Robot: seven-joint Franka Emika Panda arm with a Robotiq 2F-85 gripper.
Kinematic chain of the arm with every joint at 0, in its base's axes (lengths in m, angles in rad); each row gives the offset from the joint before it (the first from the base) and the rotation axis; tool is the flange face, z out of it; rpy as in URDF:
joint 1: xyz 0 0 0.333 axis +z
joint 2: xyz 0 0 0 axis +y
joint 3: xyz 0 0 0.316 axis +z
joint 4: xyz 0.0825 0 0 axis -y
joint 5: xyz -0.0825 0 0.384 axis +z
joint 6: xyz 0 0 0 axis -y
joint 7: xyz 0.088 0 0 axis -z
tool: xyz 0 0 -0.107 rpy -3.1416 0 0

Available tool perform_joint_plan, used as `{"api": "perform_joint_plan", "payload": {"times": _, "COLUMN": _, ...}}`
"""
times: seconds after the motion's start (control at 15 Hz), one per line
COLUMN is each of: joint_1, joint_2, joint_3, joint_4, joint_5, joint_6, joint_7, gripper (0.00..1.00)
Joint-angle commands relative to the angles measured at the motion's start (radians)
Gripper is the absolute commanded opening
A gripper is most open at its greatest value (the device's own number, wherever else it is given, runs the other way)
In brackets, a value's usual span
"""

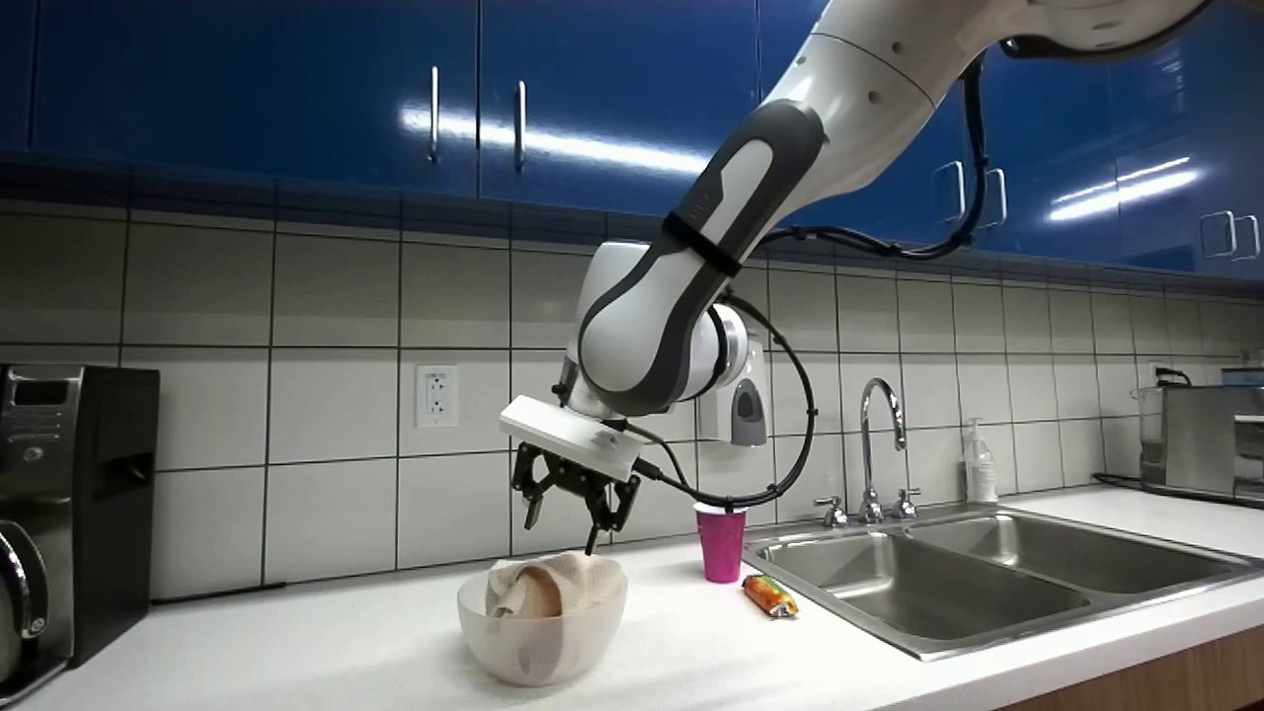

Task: Put the towel in the bowl

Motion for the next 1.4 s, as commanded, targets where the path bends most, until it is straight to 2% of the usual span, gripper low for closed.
{"api": "perform_joint_plan", "payload": {"times": 0.0, "joint_1": 0.022, "joint_2": -0.055, "joint_3": -0.019, "joint_4": -0.036, "joint_5": 0.021, "joint_6": 0.005, "joint_7": -0.038, "gripper": 1.0}}
{"api": "perform_joint_plan", "payload": {"times": 0.4, "joint_1": -0.02, "joint_2": -0.173, "joint_3": 0.042, "joint_4": -0.108, "joint_5": 0.082, "joint_6": -0.02, "joint_7": -0.14, "gripper": 1.0}}
{"api": "perform_joint_plan", "payload": {"times": 0.73, "joint_1": -0.09, "joint_2": -0.307, "joint_3": 0.144, "joint_4": -0.211, "joint_5": 0.301, "joint_6": -0.066, "joint_7": -0.391, "gripper": 1.0}}
{"api": "perform_joint_plan", "payload": {"times": 1.33, "joint_1": -0.12, "joint_2": -0.596, "joint_3": 0.126, "joint_4": -0.38, "joint_5": 0.494, "joint_6": -0.234, "joint_7": -0.713, "gripper": 1.0}}
